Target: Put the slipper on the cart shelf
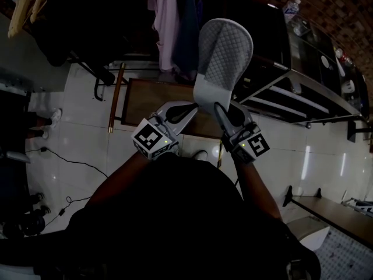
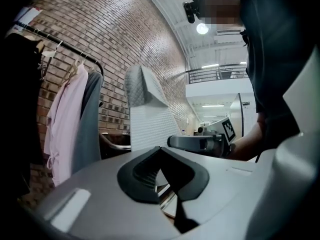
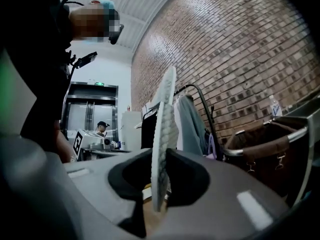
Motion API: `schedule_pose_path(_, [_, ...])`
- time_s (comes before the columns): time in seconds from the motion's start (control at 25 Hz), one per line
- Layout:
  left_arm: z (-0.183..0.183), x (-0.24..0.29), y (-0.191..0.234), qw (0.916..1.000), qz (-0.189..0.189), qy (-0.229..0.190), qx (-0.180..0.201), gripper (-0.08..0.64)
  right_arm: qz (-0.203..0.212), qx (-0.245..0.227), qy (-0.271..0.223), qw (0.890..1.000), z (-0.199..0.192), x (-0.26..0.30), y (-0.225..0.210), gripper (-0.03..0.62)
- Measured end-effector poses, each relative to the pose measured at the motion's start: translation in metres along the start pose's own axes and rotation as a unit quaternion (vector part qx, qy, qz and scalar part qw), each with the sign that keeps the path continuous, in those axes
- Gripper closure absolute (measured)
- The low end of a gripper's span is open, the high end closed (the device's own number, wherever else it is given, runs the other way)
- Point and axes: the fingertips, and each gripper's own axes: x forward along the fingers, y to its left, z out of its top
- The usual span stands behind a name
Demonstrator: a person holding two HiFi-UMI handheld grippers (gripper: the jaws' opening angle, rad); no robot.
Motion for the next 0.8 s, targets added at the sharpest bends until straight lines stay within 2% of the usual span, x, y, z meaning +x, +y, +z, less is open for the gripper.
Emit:
schedule_pose_path(0.12, [0.002,-0.001,-0.001,0.9999,-0.001,-0.008,0.012,0.56,0.0,-0.003,0.004,1.0,-0.003,0.0,0.002,0.526])
schedule_pose_path(0.24, [0.0,-0.001,-0.001,0.9995,0.004,0.003,0.03,0.56,-0.002,-0.002,0.006,1.0,-0.005,-0.002,0.002,0.526])
schedule_pose_path(0.44, [-0.003,-0.005,0.004,0.9999,0.008,-0.005,0.002,0.56,-0.005,0.004,0.008,1.0,-0.009,-0.004,0.001,0.526])
schedule_pose_path(0.8, [-0.013,-0.004,0.001,0.9999,-0.005,-0.002,0.01,0.56,-0.013,0.02,0.012,1.0,-0.017,-0.003,-0.002,0.526])
